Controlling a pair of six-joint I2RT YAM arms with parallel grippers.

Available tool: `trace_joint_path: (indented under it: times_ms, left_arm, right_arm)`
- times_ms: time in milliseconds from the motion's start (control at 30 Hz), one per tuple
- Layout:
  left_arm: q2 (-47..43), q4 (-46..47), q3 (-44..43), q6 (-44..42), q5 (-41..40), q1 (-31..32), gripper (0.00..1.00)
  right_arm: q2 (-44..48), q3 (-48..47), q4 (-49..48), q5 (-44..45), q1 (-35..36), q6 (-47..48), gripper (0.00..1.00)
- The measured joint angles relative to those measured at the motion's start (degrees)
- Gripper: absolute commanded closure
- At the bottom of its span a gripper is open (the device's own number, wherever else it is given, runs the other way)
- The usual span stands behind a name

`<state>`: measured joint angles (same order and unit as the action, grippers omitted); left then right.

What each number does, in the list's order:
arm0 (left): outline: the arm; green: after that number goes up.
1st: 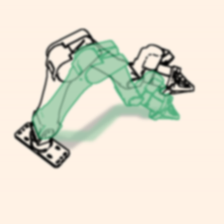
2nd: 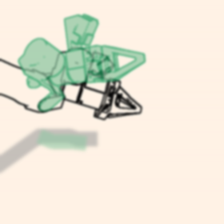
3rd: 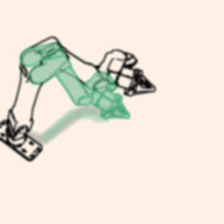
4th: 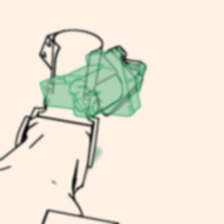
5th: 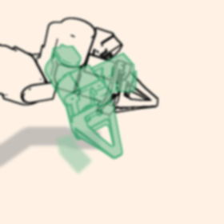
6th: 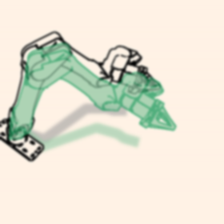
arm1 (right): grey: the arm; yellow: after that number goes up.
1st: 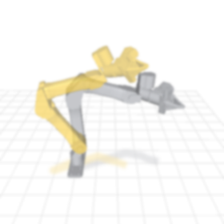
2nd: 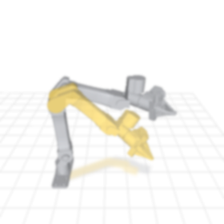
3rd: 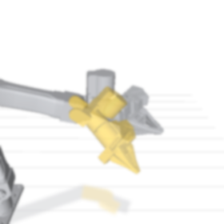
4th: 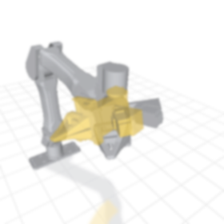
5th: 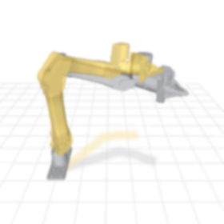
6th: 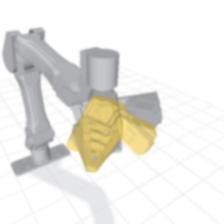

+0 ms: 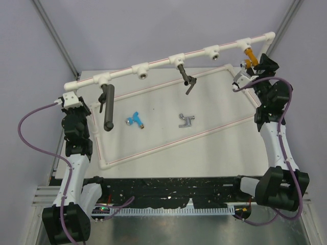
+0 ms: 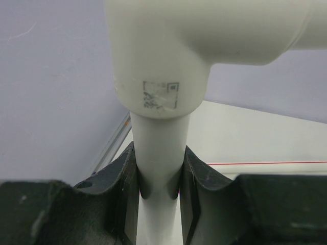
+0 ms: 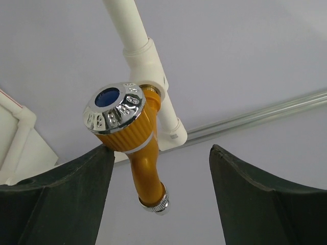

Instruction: Install the water faucets

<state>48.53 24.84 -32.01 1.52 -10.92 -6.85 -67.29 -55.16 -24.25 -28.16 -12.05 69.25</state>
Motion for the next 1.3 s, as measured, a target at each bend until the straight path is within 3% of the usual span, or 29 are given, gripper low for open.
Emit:
trace_joint_path:
  times_ms: [133, 267, 333, 433, 500, 667, 800, 933, 1167, 1300]
  left_arm:
    - [0.07, 0.04, 0.00, 0.04, 0.00, -0.02, 1.00]
    - [0.09, 0.07, 0.00, 0.07, 0.00, -0.02, 1.00]
    - [0.11, 0.09, 0.00, 0.09, 0.00, -0.02, 1.00]
    - [0.11, 0.11, 0.00, 0.07, 0.00, -0.02, 1.00]
    - [0.15, 0.11, 0.00, 0.09, -0.07, -0.02, 1.00]
    - [0.39, 0.42, 0.00, 0.11, -0.15, -0.02, 1.00]
    - [0.55, 0.63, 0.00, 0.09, -0.15, -0.02, 1.00]
    - [0.59, 0.70, 0.00, 0.04, -0.17, -0.02, 1.00]
    - [0.57, 0.68, 0.00, -0.20, -0.20, 0.00, 1.00]
    - [0.57, 0.70, 0.00, -0.22, -0.13, 0.07, 1.00]
  right_arm:
    - [-2.75, 0.00, -3.43, 1.44, 0.24, 0.94, 0.25]
    - [-4.57, -0.02, -4.48, 1.66, 0.68, 0.59, 0.34]
    - [-5.20, -0.02, -4.46, 1.57, 0.79, -0.76, 0.43]
    - [-5.62, -0.04, -4.68, 1.25, 1.01, -4.20, 0.72]
    - [-5.64, -0.79, -5.40, 1.18, 0.98, -7.30, 0.81]
    - [-6.67, -3.61, -4.57, 1.99, 0.57, -22.23, 0.86]
    - [-8.92, -8.02, -2.64, 2.84, -0.35, -43.23, 0.95]
    - [-9.90, -9.77, -2.21, 5.49, -1.49, -65.92, 0.95]
    - [-12.02, -9.97, -2.08, 9.73, -4.61, -114.33, 0.95]
    - [-13.81, -9.88, -1.88, 10.12, -5.42, -139.01, 0.79]
